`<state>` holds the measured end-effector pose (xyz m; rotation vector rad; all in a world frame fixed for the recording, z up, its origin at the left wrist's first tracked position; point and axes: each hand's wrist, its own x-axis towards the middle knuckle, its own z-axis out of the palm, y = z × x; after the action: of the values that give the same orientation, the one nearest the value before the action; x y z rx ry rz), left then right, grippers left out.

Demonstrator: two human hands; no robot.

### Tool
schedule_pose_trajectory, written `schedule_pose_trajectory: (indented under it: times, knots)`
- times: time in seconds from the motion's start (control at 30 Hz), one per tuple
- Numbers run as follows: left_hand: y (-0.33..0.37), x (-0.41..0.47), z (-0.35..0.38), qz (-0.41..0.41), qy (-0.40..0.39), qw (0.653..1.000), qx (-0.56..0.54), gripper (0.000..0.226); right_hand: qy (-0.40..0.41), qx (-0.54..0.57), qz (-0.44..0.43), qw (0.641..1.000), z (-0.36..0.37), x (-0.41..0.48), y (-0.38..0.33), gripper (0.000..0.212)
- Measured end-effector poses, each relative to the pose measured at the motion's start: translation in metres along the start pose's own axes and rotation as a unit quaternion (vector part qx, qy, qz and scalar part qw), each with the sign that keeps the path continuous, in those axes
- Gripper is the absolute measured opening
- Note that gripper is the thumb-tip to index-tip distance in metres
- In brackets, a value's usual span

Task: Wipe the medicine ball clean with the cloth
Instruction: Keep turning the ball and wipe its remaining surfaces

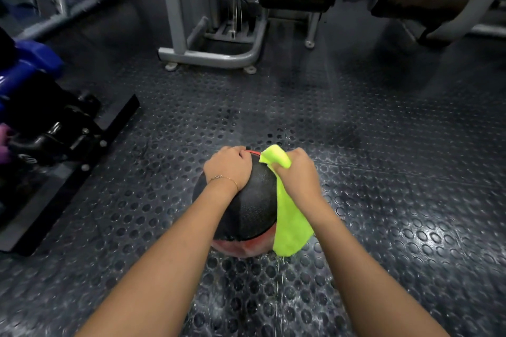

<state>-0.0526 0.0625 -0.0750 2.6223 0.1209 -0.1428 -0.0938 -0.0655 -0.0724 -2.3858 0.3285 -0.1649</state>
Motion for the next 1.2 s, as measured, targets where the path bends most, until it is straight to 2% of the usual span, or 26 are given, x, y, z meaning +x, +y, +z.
schedule_pose_trajectory:
  times: [0.17, 0.23, 0.27, 0.33, 0.4, 0.43, 0.53, 0.6, 0.7, 0.77, 0.87, 0.97, 1.03, 1.17, 1.2]
  knots:
    - [0.001, 0.005, -0.001, -0.012, -0.008, 1.0, 0.008, 0.041, 0.017, 0.018, -0.058, 0.998, 0.003, -0.05, 0.02, 0.017]
    - [-0.003, 0.01, -0.001, 0.001, -0.017, 1.0, 0.001, 0.041, 0.016, 0.024, -0.044, 0.999, 0.002, -0.056, 0.029, 0.016]
    - [-0.005, 0.009, 0.0, 0.026, -0.022, 0.999, -0.001, 0.041, 0.019, 0.025, -0.025, 0.999, 0.0, -0.047, 0.031, 0.015]
    - [-0.012, -0.001, 0.002, 0.131, -0.018, 0.991, 0.03, 0.044, 0.017, 0.021, 0.012, 1.0, 0.0, -0.024, 0.028, 0.015]
    - [-0.018, -0.016, 0.007, 0.232, -0.005, 0.968, 0.095, 0.061, 0.027, 0.019, 0.028, 0.999, 0.0, -0.011, 0.027, 0.017]
    - [-0.02, -0.02, 0.007, 0.245, -0.001, 0.963, 0.115, 0.067, 0.037, 0.023, 0.025, 0.999, 0.002, -0.011, 0.027, 0.016]
    - [-0.016, -0.008, 0.007, 0.198, -0.006, 0.975, 0.096, 0.045, 0.066, 0.05, -0.015, 0.996, 0.009, -0.036, 0.028, 0.015]
    - [-0.011, 0.001, 0.008, 0.184, -0.011, 0.979, 0.091, 0.04, 0.069, 0.06, -0.041, 0.995, 0.011, -0.048, 0.029, 0.016]
    - [-0.008, 0.016, 0.005, 0.19, -0.045, 0.977, 0.091, 0.042, 0.047, 0.065, -0.024, 0.997, 0.007, -0.025, 0.028, 0.014]
    - [-0.01, 0.024, 0.005, 0.228, -0.079, 0.965, 0.106, 0.053, 0.04, 0.091, 0.015, 0.995, 0.003, 0.001, 0.029, 0.014]
    - [-0.014, 0.026, 0.006, 0.272, -0.057, 0.954, 0.108, 0.075, 0.056, 0.088, 0.017, 0.994, 0.005, 0.001, 0.032, 0.016]
    - [-0.009, 0.034, 0.011, 0.25, -0.042, 0.961, 0.108, 0.064, 0.106, 0.093, -0.045, 0.989, 0.021, -0.036, 0.037, 0.024]
    - [-0.002, 0.039, 0.012, 0.252, -0.048, 0.962, 0.097, 0.063, 0.111, 0.107, -0.065, 0.986, 0.023, -0.042, 0.04, 0.029]
    - [-0.009, 0.041, 0.005, 0.274, -0.064, 0.958, -0.051, 0.057, 0.086, 0.114, -0.013, 0.99, 0.014, -0.004, 0.042, 0.015]
    - [-0.014, 0.038, 0.004, 0.289, -0.062, 0.954, -0.054, 0.056, 0.084, 0.119, 0.005, 0.989, 0.01, 0.007, 0.041, 0.015]
